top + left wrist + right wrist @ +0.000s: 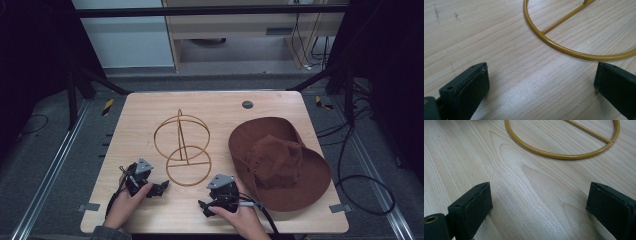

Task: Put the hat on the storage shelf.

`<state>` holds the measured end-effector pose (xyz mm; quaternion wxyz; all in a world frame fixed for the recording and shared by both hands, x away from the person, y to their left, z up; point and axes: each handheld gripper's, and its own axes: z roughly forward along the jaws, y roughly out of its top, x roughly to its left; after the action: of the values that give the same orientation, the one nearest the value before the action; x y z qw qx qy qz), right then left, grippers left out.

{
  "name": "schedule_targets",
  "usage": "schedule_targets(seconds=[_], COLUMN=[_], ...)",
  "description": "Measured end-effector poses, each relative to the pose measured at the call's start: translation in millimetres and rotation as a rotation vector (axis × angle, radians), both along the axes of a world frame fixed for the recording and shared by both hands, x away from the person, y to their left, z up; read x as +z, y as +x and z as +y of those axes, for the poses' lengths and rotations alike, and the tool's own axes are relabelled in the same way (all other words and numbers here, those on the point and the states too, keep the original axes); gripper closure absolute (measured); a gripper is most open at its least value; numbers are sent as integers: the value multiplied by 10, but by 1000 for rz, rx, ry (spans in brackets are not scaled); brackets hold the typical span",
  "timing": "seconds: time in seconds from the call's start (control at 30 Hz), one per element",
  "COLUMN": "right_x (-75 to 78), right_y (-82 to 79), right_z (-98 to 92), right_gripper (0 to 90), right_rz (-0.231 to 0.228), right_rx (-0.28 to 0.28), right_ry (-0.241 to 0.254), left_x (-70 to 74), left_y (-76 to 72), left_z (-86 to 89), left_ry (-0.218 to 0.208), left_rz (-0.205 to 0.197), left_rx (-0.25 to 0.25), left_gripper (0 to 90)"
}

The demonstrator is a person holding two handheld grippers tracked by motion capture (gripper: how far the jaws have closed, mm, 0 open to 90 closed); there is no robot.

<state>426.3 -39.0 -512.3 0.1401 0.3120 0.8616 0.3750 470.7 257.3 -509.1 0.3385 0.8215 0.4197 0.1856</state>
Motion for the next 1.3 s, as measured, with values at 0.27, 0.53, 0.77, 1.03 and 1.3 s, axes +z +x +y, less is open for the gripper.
schedule_targets(seconds=[0.27, 0.53, 0.77, 1.03, 1.3], right_x=[-2, -1, 3, 216, 662], right_y=[-1, -4, -39, -147, -225], right_z=[0, -4, -20, 85, 29], right_gripper=[62, 62, 65, 72, 76], right_rz=[0, 2, 6, 25, -13], right_rx=[-2, -5, -22, 20, 19], right_ry=[2, 4, 5, -17, -99], left_x=[-1, -1, -1, -1, -1], left_y=[-2, -3, -13, -13, -25], left_z=[-10, -13, -21, -22, -31], left_ry=[-2, -2, -2, -2, -3], left_rz=[2, 2, 1, 1, 1], left_rx=[-1, 0, -3, -5, -12], left_gripper=[0, 0, 0, 0, 0])
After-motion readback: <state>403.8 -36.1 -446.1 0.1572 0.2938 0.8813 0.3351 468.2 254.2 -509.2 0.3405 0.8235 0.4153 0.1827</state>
